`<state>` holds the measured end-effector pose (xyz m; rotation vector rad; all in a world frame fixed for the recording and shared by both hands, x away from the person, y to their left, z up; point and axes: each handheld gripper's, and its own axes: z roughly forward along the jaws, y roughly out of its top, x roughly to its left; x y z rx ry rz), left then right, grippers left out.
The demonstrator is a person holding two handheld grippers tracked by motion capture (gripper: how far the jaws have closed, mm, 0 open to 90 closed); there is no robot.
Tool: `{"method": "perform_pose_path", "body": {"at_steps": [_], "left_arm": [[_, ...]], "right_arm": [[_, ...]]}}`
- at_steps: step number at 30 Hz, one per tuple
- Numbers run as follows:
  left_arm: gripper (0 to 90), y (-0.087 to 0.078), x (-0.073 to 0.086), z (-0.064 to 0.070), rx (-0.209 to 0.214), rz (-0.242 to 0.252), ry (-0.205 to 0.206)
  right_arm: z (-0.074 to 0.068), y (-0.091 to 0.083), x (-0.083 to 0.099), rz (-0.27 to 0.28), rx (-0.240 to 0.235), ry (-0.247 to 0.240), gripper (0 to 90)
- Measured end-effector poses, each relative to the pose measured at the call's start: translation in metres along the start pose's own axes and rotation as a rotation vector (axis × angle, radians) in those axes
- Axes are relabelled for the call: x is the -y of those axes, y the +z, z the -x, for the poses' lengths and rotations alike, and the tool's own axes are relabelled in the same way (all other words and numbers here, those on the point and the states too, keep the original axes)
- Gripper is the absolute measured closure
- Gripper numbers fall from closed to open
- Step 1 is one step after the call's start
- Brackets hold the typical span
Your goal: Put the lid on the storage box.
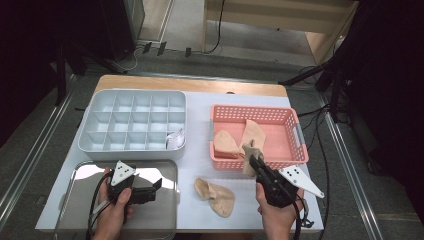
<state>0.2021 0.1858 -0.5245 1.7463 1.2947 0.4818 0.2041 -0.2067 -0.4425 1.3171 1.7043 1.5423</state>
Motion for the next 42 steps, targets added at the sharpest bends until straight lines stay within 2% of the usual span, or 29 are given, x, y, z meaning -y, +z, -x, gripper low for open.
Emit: {"method": "perform_pose_path", "body": {"at_steps": [1,5,9,11,13,15,17,28,36,42], "left_arm": [[0.0,-0.001,0.000,0.000,0.010,0.009,0.000],[0.6,-0.003,-0.002,0.002,-0.003,0.041,0.014],[11.3,-0.005,-0.003,0.003,-0.038,0.075,0.015],[13.3,-0.006,-0.004,0.005,-0.053,0.068,0.020],[10.0,-0.006,-0.005,0.006,-0.029,0.041,0.031],[1.2,-0.006,-0.004,0.008,-0.003,0.024,0.038],[1.2,-0.006,-0.005,0.011,0.012,0.006,0.045],[1.2,-0.007,-0.005,0.018,0.048,0.007,0.043],[1.2,-0.003,-0.007,0.028,0.071,-0.002,0.047],[1.2,-0.002,-0.013,0.034,0.083,0.009,0.041]], "right_arm": [[0.000,-0.002,0.002,0.000,0.000,0.002,87.5],[0.003,-0.009,0.010,-0.002,0.003,0.011,87.5],[0.007,-0.015,0.016,-0.005,0.015,0.024,87.5],[0.010,-0.018,0.019,-0.009,0.021,0.023,87.5],[0.012,-0.021,0.022,-0.009,0.027,0.021,87.5],[0.016,-0.024,0.024,-0.016,0.041,0.023,87.5],[0.020,-0.027,0.027,-0.020,0.052,0.022,87.5],[0.047,-0.039,0.040,-0.055,0.117,0.023,87.5],[0.073,-0.051,0.045,-0.061,0.170,0.061,87.5],[0.091,-0.056,0.047,-0.069,0.213,0.085,87.5]]}}
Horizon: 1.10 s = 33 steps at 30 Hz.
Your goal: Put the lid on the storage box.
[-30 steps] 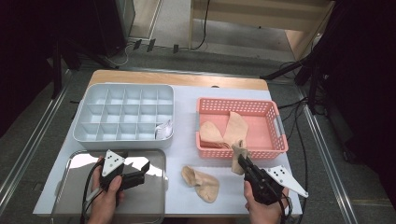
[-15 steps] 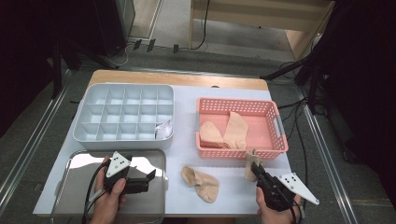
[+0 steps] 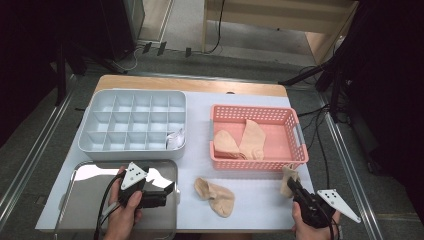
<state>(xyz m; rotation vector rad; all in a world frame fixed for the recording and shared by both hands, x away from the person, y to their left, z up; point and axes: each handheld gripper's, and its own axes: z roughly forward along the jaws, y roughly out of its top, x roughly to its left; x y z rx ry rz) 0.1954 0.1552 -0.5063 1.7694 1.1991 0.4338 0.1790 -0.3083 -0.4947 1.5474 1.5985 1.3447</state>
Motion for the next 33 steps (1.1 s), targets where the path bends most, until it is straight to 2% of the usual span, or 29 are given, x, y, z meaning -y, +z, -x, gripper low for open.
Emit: {"method": "perform_pose_path", "body": {"at_steps": [5,10,13,16,18,20,24,26,30,33], "left_arm": [[1.2,0.005,-0.006,0.005,0.007,0.009,-0.019],[1.2,0.010,-0.010,0.012,0.031,0.012,-0.020],[1.2,0.012,-0.009,0.014,0.044,0.006,-0.012],[1.2,0.011,-0.007,0.015,0.056,0.002,-0.008],[1.2,0.012,-0.004,0.016,0.065,-0.007,-0.005],[1.2,0.013,-0.002,0.017,0.063,-0.017,0.003],[1.3,0.014,0.001,0.020,0.075,-0.033,0.009],[1.3,0.014,0.002,0.022,0.081,-0.033,0.008],[1.3,0.016,0.001,0.024,0.090,-0.035,0.009],[1.3,0.017,0.002,0.027,0.099,-0.048,0.008]], "right_arm": [[0.007,0.003,0.002,-0.017,0.016,0.008,87.5],[0.009,0.013,0.008,-0.068,0.038,0.009,87.5],[0.011,0.019,0.012,-0.094,0.049,-0.011,87.3],[0.013,0.023,0.015,-0.112,0.048,0.009,86.8],[0.015,0.026,0.017,-0.120,0.035,0.018,83.5],[0.015,0.028,0.018,-0.134,0.024,0.025,73.1],[0.009,0.026,0.017,-0.126,0.004,0.027,58.4],[0.004,0.020,0.014,-0.096,0.005,0.025,52.7],[-0.005,0.005,0.009,-0.040,0.000,0.018,49.3],[-0.012,-0.004,0.006,-0.017,0.000,0.015,49.1]]}}
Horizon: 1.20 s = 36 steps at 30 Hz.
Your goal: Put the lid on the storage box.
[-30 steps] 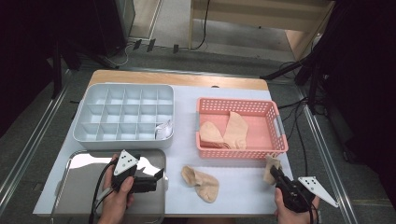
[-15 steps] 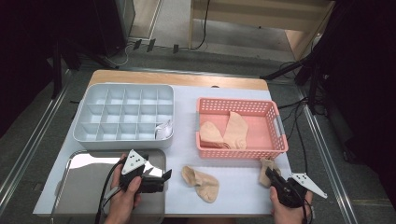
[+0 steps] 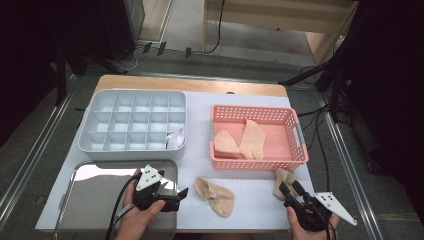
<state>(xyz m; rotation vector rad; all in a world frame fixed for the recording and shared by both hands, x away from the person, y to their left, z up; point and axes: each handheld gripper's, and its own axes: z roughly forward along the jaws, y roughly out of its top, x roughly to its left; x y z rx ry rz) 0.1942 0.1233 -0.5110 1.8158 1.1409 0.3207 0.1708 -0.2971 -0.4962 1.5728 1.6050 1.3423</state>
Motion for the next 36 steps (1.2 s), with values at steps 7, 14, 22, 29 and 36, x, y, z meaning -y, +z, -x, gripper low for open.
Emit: {"method": "perform_pose_path", "body": {"at_steps": [7,14,22,29,36], "left_arm": [[8.5,0.010,0.001,0.014,0.001,-0.040,0.016],[20.3,0.021,0.004,0.022,-0.008,-0.085,0.019],[31.4,0.024,0.005,0.027,0.002,-0.091,0.024],[36.6,0.029,0.005,0.032,0.002,-0.114,0.017],[44.2,0.031,0.003,0.031,0.029,-0.126,-0.015]], "right_arm": [[-0.029,-0.007,0.011,-0.024,-0.076,-0.028,53.9],[-0.064,-0.004,0.032,-0.095,-0.224,-0.080,65.3],[-0.088,0.007,0.045,-0.139,-0.288,-0.142,67.0],[-0.105,0.014,0.058,-0.204,-0.340,-0.193,68.2],[-0.119,0.022,0.068,-0.235,-0.384,-0.265,67.5]]}}
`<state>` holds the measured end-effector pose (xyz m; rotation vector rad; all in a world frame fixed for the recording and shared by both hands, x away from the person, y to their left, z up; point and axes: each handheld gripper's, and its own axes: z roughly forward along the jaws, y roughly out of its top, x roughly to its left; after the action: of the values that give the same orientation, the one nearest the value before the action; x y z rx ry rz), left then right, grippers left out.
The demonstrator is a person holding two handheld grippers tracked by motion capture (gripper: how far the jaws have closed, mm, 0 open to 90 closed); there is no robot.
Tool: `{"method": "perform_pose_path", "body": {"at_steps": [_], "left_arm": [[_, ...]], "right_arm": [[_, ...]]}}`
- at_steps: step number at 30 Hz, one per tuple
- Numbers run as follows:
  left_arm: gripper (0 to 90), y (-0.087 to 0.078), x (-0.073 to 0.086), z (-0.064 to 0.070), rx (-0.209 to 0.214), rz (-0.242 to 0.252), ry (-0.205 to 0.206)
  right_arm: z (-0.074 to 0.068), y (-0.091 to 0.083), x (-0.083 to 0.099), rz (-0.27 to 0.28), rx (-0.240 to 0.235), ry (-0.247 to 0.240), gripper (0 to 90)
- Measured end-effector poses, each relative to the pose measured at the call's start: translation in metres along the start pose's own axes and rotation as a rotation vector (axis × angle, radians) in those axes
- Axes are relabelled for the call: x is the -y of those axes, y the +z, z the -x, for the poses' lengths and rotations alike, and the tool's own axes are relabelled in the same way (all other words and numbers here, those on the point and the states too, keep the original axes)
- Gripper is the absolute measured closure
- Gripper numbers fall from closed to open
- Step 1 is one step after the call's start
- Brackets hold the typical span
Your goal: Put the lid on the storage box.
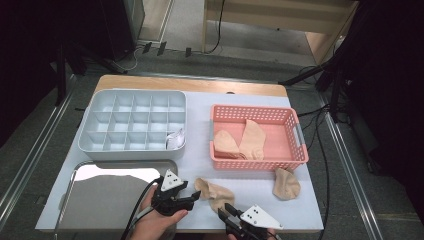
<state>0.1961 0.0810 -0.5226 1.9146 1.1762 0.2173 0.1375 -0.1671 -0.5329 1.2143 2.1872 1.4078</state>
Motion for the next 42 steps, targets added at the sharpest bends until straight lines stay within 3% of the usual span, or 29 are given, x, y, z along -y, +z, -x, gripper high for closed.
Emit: {"method": "perform_pose_path", "body": {"at_steps": [4,8,12,14,20,30,35,38,42], "left_arm": [[49.8,0.002,-0.001,0.001,0.037,-0.006,-0.001],[57.0,0.004,-0.002,0.002,0.046,-0.012,0.000],[65.0,0.006,-0.003,0.003,0.048,-0.022,0.002],[69.2,0.007,-0.003,0.003,0.050,-0.028,0.008],[84.9,0.006,-0.004,0.001,0.067,-0.035,0.017],[88.4,-0.008,-0.006,-0.001,0.144,-0.043,0.040],[88.8,-0.014,-0.008,0.001,0.184,-0.072,0.056],[88.5,-0.013,-0.007,0.002,0.199,-0.103,0.072],[88.0,-0.006,-0.006,0.003,0.189,-0.124,0.074]], "right_arm": [[-0.005,0.007,0.003,-0.019,-0.004,-0.046,66.0],[-0.009,0.012,0.007,-0.042,0.029,-0.082,66.6],[-0.015,0.016,0.010,-0.035,0.102,-0.173,79.9],[-0.016,0.017,0.010,-0.036,0.124,-0.186,86.6],[-0.010,0.008,0.005,-0.012,0.103,-0.105,88.7],[0.008,-0.042,-0.012,0.193,0.007,0.123,88.7],[0.018,-0.058,-0.015,0.232,0.055,0.208,88.7],[0.028,-0.057,-0.013,0.207,0.085,0.284,88.7],[0.041,-0.048,-0.011,0.169,0.121,0.341,88.6]]}}
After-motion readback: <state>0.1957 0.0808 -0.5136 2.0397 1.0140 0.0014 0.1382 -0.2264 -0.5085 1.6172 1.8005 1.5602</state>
